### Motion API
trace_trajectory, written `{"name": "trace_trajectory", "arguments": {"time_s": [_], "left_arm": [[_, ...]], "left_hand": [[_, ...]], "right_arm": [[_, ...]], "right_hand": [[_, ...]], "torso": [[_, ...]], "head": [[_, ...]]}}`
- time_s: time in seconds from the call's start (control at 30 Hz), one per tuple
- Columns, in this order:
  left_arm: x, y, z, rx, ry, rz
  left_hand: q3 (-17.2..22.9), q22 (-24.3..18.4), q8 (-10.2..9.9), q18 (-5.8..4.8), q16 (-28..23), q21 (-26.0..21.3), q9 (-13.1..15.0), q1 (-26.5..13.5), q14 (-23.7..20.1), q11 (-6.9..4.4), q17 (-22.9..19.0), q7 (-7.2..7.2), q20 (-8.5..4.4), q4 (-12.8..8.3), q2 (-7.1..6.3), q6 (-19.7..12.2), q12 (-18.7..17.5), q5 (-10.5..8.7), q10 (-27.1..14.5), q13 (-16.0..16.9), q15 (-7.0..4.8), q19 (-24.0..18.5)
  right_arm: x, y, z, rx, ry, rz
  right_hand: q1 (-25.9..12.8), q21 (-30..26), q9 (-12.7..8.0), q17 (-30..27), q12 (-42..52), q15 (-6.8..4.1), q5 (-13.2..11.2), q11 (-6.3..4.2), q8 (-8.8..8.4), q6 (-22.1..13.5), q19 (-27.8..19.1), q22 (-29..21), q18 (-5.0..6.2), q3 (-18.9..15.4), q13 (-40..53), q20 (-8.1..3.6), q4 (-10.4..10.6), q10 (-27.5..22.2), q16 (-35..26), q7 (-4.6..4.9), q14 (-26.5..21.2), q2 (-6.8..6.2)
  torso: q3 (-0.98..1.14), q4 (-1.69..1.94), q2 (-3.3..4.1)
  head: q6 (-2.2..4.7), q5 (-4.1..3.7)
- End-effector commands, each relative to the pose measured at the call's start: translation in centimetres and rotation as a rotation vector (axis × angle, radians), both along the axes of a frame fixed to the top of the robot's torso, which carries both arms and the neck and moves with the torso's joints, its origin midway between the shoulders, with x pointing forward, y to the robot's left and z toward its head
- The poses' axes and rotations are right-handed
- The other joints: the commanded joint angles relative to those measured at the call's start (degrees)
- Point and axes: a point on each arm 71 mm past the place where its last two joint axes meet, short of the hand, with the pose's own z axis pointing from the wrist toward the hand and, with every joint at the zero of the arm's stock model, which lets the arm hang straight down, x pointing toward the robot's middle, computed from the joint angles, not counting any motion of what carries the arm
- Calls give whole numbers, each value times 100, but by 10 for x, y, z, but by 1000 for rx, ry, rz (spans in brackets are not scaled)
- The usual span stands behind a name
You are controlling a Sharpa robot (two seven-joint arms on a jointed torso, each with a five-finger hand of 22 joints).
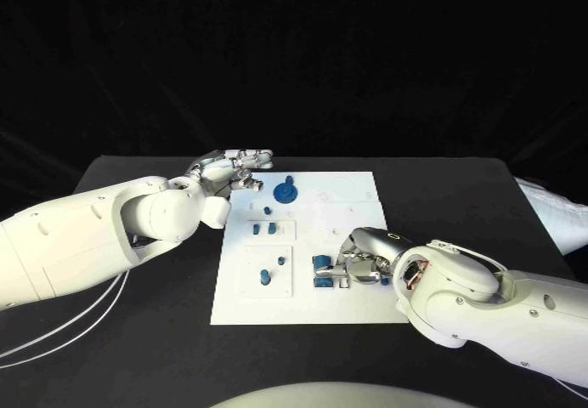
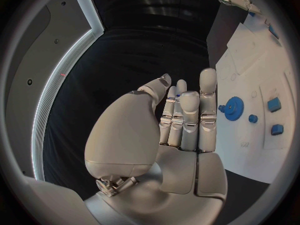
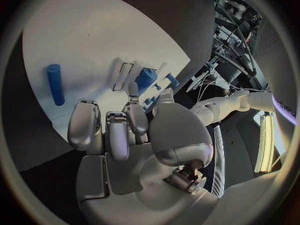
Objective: Assemble the parts on the task board
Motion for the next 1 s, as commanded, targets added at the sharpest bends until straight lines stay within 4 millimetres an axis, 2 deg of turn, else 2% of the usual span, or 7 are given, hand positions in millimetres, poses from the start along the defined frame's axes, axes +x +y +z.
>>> {"name": "trace_trajectory", "arguments": {"time_s": [0.03,0.23,0.33,0.47,0.77,1.0], "left_arm": [[-1,-2,1,-7,-7,-23],[-1,-3,1,-7,-6,-24],[-1,-3,1,-7,-6,-25],[-1,-3,1,-7,-6,-25],[-1,-3,1,-6,-5,-26],[-1,-2,1,-5,-5,-26]], "left_hand": [[-28,-5,24,77,-10,-22,-6,32,-36,-1,-6,10,9,8,45,-47,23,-10,-58,10,11,-3],[-28,-5,24,77,-10,-22,-6,32,-36,-1,-6,10,9,8,45,-47,23,-10,-58,10,11,-3],[-28,-5,24,77,-10,-22,-6,32,-36,-1,-6,10,9,8,45,-47,23,-10,-58,10,11,-3],[-28,-5,24,77,-10,-22,-6,32,-36,-1,-6,10,9,8,45,-47,23,-10,-58,10,11,-3],[-28,-5,24,77,-10,-22,-6,32,-36,-1,-6,10,9,8,45,-47,23,-10,-58,10,11,-3],[-28,-5,24,77,-10,-22,-6,32,-36,-1,-6,10,9,8,45,-47,23,-10,-58,10,11,-3]], "right_arm": [[-1,2,1,-11,-19,22],[-1,2,0,-20,-18,27],[-1,3,0,-28,-20,29],[0,3,-1,-39,-23,32],[1,3,-2,-48,-32,29],[0,1,1,-22,-51,19]], "right_hand": [[335,-25,28,789,-12,6,129,9,-12,-24,-2,11,-44,101,29,-3,-56,15,-29,-9,459,20],[1202,-22,79,807,-17,-5,196,-3,-1,-32,11,30,-47,359,74,-13,-482,31,-22,-13,463,126],[1522,-16,99,823,-11,-14,71,-14,6,-33,20,45,-50,477,99,-18,-686,41,-15,-23,466,168],[1834,-15,118,837,-21,-23,-21,-25,6,-41,24,54,-52,590,116,-28,-931,42,-8,-35,468,139],[1881,-9,126,847,-5,-24,-34,-26,8,-34,31,70,-56,611,139,-30,-984,53,-3,-36,470,128],[1693,-6,137,856,-6,-15,39,-15,4,-29,36,76,-58,587,156,-26,-889,66,1,-23,472,165]], "torso": [[1,0,-3],[-2,2,-4],[-1,5,-4],[-3,2,-3],[0,4,-6],[3,3,-2]], "head": [[-6,5],[-15,0],[-15,-1],[-23,-4],[-26,-4],[-26,-1]]}}
